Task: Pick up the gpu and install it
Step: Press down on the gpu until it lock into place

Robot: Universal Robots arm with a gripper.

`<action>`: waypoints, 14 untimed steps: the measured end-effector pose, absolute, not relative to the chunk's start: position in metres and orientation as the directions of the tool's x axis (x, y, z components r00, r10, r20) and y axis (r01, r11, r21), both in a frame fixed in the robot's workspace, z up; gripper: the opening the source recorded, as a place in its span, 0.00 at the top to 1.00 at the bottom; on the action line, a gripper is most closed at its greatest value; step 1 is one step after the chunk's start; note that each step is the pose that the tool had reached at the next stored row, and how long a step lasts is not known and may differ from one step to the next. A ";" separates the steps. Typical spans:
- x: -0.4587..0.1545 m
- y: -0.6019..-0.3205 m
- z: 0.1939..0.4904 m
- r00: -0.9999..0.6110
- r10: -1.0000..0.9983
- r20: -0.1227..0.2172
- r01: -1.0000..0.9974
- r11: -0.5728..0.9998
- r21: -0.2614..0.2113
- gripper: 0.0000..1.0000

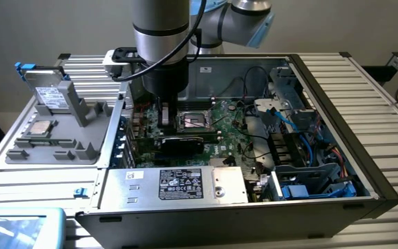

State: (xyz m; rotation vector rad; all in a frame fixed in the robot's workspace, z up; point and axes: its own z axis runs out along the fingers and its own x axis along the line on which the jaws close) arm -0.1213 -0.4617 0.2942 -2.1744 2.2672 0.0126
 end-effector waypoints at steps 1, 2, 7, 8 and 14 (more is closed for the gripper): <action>-0.122 -0.462 0.294 -0.042 -0.999 -0.006 -0.999 0.042 0.004 0.88; -0.123 -0.462 0.294 -0.042 -0.999 -0.006 -0.999 0.042 -0.001 0.88; -0.136 -0.462 0.293 -0.042 -0.999 -0.006 -0.999 0.042 -0.025 0.88; -0.137 -0.462 0.293 -0.042 -0.999 -0.006 -0.999 0.042 -0.029 0.88; -0.141 -0.455 0.287 -0.041 -0.999 0.003 -0.998 0.041 -0.046 0.88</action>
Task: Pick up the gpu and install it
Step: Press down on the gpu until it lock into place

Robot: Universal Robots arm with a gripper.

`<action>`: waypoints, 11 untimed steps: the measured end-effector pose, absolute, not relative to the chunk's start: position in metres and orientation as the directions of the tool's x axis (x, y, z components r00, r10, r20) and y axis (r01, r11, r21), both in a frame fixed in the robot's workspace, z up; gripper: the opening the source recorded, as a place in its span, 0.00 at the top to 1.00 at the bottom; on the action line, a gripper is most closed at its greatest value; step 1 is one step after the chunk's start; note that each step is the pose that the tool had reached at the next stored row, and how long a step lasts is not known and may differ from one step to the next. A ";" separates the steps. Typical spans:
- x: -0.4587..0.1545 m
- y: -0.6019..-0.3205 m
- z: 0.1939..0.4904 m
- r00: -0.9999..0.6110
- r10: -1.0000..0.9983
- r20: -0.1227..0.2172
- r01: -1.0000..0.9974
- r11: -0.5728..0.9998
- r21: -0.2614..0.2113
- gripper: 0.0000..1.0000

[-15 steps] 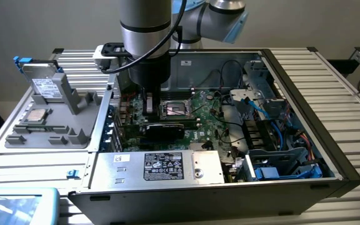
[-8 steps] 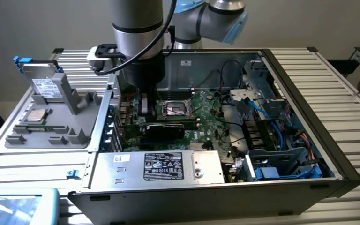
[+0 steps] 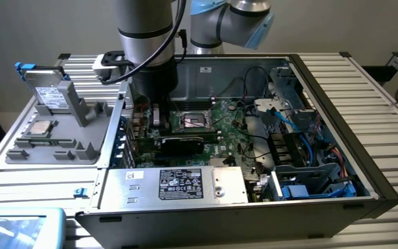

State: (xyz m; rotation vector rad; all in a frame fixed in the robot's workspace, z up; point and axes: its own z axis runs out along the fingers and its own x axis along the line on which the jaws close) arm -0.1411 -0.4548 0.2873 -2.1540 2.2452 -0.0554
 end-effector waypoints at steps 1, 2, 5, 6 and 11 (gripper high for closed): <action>-0.142 -0.454 0.286 -0.041 -0.999 0.005 -0.998 0.041 -0.046 0.88; -0.144 -0.453 0.285 -0.041 -0.999 0.007 -0.998 0.041 -0.047 0.88; -0.150 -0.453 0.283 -0.042 -0.999 0.008 -0.998 0.041 -0.048 0.88; -0.150 -0.453 0.282 -0.042 -0.999 0.008 -0.998 0.041 -0.049 0.88; -0.150 -0.453 0.276 -0.042 -0.999 0.008 -0.997 0.041 -0.060 0.88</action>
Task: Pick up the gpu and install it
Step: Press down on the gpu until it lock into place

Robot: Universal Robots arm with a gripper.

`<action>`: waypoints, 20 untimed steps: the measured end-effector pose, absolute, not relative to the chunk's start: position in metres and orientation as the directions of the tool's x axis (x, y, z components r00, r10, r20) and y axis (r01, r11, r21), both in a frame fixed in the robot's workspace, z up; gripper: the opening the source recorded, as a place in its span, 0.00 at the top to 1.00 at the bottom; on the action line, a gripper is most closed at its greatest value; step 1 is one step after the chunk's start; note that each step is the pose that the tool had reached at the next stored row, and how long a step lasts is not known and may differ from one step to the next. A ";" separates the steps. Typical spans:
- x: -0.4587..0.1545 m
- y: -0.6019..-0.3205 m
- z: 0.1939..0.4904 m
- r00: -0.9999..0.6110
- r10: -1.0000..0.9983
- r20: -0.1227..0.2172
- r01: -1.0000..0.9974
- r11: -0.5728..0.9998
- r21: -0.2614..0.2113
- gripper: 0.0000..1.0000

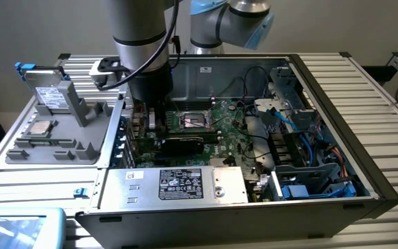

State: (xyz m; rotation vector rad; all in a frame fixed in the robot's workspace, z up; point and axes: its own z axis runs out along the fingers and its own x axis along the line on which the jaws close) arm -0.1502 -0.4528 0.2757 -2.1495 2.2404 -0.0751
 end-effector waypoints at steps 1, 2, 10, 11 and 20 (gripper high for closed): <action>-0.150 -0.453 0.275 -0.042 -0.999 0.007 -0.997 0.041 -0.061 0.88; -0.150 -0.453 0.273 -0.042 -0.999 0.007 -0.997 0.041 -0.061 0.88; -0.150 -0.453 0.263 -0.042 -0.999 0.008 -0.997 0.041 -0.061 0.88; -0.150 -0.452 0.266 -0.042 -0.999 0.006 -0.997 0.042 -0.061 0.88; -0.129 -0.456 0.277 -0.041 -0.999 0.009 -0.999 0.041 -0.012 0.88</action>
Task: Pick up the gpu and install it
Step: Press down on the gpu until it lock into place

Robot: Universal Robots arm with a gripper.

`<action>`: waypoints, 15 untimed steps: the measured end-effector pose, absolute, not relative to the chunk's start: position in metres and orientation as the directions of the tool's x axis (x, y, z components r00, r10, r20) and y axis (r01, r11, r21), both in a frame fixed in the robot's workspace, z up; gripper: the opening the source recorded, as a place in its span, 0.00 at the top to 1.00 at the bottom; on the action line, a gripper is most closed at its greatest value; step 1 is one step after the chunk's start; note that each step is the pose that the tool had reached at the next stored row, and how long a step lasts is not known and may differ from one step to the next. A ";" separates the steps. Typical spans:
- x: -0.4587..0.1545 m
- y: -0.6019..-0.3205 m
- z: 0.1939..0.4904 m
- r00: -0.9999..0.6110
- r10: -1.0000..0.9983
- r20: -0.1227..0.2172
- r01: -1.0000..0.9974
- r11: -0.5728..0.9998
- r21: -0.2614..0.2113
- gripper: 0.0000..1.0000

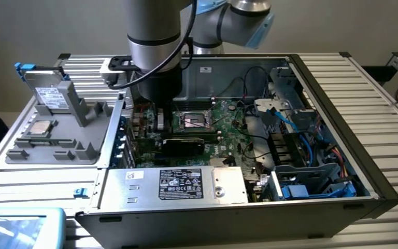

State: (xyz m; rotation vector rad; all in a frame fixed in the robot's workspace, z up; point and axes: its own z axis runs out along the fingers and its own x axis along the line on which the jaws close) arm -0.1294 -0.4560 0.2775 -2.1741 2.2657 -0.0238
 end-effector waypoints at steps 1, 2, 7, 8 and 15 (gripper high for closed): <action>-0.125 -0.456 0.277 -0.041 -0.999 0.009 -0.999 0.041 -0.012 0.88; -0.120 -0.457 0.277 -0.041 -0.999 0.010 -0.999 0.041 -0.011 0.88; -0.101 -0.457 0.276 -0.041 -0.999 0.003 -0.999 0.041 -0.009 0.88; -0.100 -0.457 0.275 -0.041 -0.999 0.001 -0.999 0.041 -0.006 0.88; -0.100 -0.457 0.272 -0.041 -0.999 -0.026 -0.999 0.041 0.018 0.88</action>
